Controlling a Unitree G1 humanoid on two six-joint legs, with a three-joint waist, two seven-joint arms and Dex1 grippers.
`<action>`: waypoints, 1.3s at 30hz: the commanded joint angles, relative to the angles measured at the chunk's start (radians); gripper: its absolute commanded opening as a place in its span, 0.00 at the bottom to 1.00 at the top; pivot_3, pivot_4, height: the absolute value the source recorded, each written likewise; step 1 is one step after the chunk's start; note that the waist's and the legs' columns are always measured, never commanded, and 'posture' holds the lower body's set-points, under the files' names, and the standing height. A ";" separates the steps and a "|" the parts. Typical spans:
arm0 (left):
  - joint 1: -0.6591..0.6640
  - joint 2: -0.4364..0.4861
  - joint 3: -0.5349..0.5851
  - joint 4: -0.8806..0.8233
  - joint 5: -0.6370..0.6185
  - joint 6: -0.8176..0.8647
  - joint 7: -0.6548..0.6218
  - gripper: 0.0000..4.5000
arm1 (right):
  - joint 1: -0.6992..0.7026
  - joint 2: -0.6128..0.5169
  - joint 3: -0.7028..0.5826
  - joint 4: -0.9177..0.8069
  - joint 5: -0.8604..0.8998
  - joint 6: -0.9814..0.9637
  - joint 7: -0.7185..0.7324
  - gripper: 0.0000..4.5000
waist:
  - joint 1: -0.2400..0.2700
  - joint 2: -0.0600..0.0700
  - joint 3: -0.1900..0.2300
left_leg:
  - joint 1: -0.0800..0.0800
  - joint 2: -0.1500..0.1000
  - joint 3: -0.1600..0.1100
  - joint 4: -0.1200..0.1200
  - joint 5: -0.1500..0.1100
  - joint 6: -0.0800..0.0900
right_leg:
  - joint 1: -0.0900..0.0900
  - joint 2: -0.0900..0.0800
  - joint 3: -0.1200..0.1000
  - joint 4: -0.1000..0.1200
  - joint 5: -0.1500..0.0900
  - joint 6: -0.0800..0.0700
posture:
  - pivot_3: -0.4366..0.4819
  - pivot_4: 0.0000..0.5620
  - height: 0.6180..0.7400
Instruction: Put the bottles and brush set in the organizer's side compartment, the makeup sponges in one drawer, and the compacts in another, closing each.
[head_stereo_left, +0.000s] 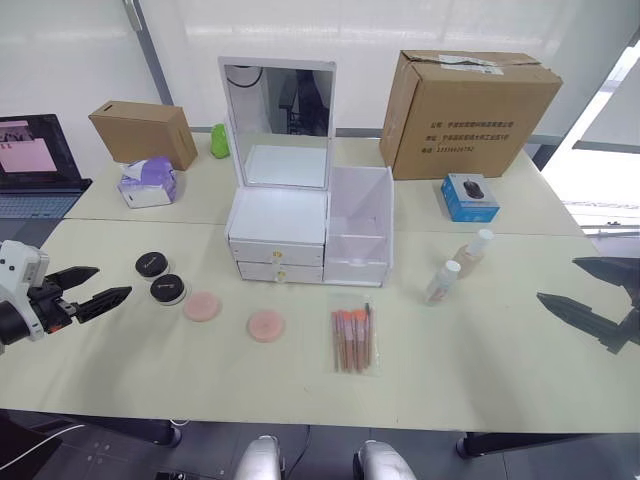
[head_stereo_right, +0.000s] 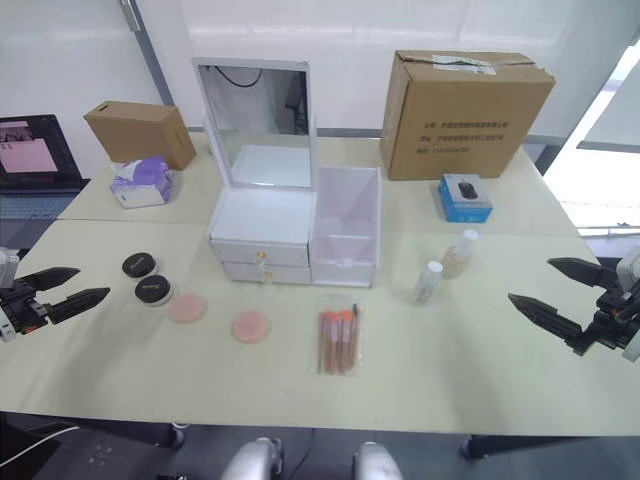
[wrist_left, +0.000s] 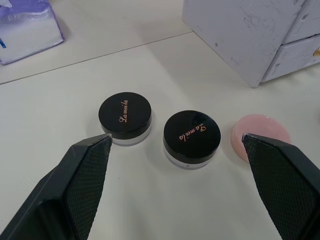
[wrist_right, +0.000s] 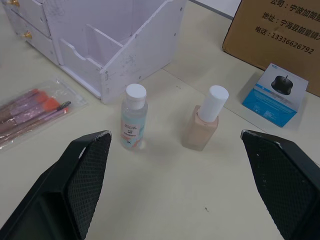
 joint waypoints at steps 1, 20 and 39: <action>-0.021 0.018 0.010 -0.011 -0.022 0.007 -0.015 1.00 | -0.009 -0.019 -0.016 -0.006 0.016 -0.005 0.008 1.00 | 0.000 0.000 0.000 | 0.000 0.000 0.000 0.000 0.000 0.000 | 0.000 0.000 0.000 0.000 0.000 0.000 | 0.48 0.27 1.00; -0.744 -0.049 -0.497 -0.413 -0.190 0.505 -0.199 1.00 | 0.205 0.117 -0.262 -0.375 0.123 0.124 -0.103 1.00 | 0.000 0.001 0.000 | -0.005 -0.003 -0.005 0.002 0.001 0.000 | 0.001 0.004 0.001 -0.001 0.006 0.013 | 0.48 0.27 1.00; -0.741 -0.245 -0.523 -0.578 -0.302 0.579 -0.142 1.00 | 0.045 0.155 0.054 -0.331 0.004 0.242 -0.599 1.00 | -0.022 0.003 0.000 | -0.004 -0.005 -0.010 0.004 0.001 0.001 | 0.003 0.005 0.003 -0.002 0.002 0.006 | 0.48 0.27 1.00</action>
